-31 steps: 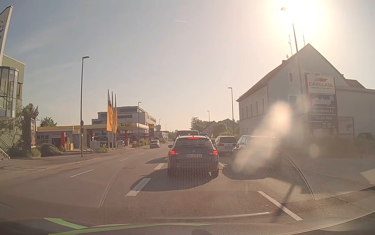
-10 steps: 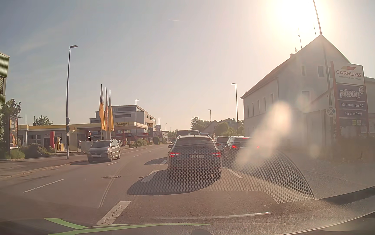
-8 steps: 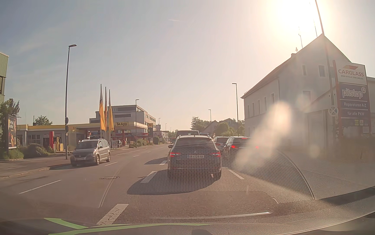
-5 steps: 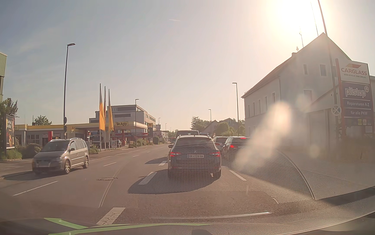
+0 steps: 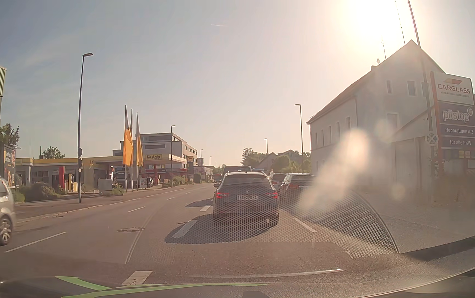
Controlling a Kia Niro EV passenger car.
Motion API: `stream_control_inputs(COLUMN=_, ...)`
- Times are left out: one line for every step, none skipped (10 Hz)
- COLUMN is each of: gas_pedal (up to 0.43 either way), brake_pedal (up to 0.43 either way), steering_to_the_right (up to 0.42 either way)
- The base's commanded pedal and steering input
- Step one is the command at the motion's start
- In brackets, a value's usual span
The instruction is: Follow the waypoints while adhering to traffic rules and regulations
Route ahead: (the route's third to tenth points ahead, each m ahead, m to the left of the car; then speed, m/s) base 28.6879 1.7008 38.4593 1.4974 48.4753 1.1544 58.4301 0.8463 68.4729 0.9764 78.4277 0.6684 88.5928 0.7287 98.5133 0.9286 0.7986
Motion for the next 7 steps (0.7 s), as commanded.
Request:
stream_control_inputs(gas_pedal=0.000, brake_pedal=0.030, steering_to_the_right=-0.001)
stream_control_inputs(gas_pedal=0.000, brake_pedal=0.000, steering_to_the_right=-0.001)
stream_control_inputs(gas_pedal=0.000, brake_pedal=0.000, steering_to_the_right=-0.001)
stream_control_inputs(gas_pedal=0.000, brake_pedal=0.000, steering_to_the_right=-0.001)
stream_control_inputs(gas_pedal=0.000, brake_pedal=0.000, steering_to_the_right=-0.001)
stream_control_inputs(gas_pedal=0.000, brake_pedal=0.000, steering_to_the_right=-0.001)
stream_control_inputs(gas_pedal=0.000, brake_pedal=0.000, steering_to_the_right=-0.001)
